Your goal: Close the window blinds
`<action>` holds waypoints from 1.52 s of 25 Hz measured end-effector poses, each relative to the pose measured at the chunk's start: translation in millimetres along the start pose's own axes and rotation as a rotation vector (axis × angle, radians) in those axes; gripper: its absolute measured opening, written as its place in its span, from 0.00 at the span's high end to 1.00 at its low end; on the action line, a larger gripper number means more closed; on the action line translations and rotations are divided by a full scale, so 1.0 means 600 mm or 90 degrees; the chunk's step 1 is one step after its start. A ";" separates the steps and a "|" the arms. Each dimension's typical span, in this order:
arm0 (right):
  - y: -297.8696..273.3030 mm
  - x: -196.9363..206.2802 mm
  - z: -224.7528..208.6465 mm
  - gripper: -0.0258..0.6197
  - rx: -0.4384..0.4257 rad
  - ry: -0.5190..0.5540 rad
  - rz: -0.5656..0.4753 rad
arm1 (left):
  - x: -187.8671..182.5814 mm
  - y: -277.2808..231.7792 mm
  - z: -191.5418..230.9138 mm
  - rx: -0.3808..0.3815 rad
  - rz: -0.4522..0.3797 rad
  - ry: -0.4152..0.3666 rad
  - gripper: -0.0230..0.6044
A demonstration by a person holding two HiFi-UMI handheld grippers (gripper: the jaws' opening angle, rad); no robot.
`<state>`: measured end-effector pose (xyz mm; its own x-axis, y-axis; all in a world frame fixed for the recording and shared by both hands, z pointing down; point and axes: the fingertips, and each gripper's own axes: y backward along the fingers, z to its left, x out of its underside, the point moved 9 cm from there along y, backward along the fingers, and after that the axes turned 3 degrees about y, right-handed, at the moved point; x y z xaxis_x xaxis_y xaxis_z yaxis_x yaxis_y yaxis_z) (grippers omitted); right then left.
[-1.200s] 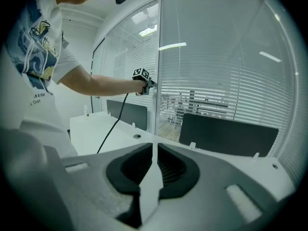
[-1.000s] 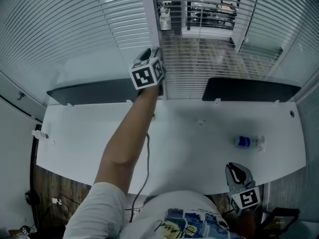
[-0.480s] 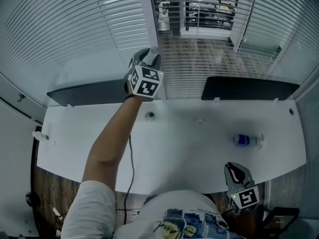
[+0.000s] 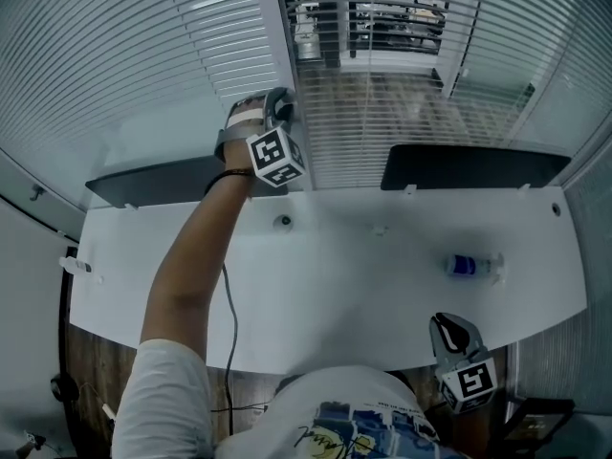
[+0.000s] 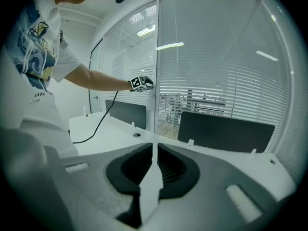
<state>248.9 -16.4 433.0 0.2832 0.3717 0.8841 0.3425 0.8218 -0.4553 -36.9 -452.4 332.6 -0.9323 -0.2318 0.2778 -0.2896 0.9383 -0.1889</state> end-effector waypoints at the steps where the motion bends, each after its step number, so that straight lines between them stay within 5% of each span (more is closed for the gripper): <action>1: 0.000 0.001 -0.001 0.93 0.001 0.001 -0.002 | 0.000 -0.002 -0.002 0.000 0.002 -0.015 0.71; 7: 0.000 0.003 -0.005 0.93 0.002 0.003 -0.004 | -0.008 -0.009 -0.014 -0.005 0.006 -0.071 0.76; 12: 0.000 -0.004 -0.007 0.93 0.001 0.002 -0.004 | -0.007 -0.009 -0.008 -0.015 0.004 -0.025 0.78; 27: -0.011 0.001 -0.014 0.93 -0.008 0.004 -0.011 | 0.004 0.002 0.008 -0.031 -0.017 0.453 0.77; 38: -0.014 0.007 -0.022 0.93 -0.006 -0.005 -0.012 | 0.025 0.009 0.017 -0.008 -0.054 0.879 0.77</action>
<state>259.1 -27.6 438.9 0.2701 0.3595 0.8932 0.3565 0.8244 -0.4396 -54.5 -453.5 325.9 0.0580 0.1445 0.9878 -0.3259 0.9380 -0.1181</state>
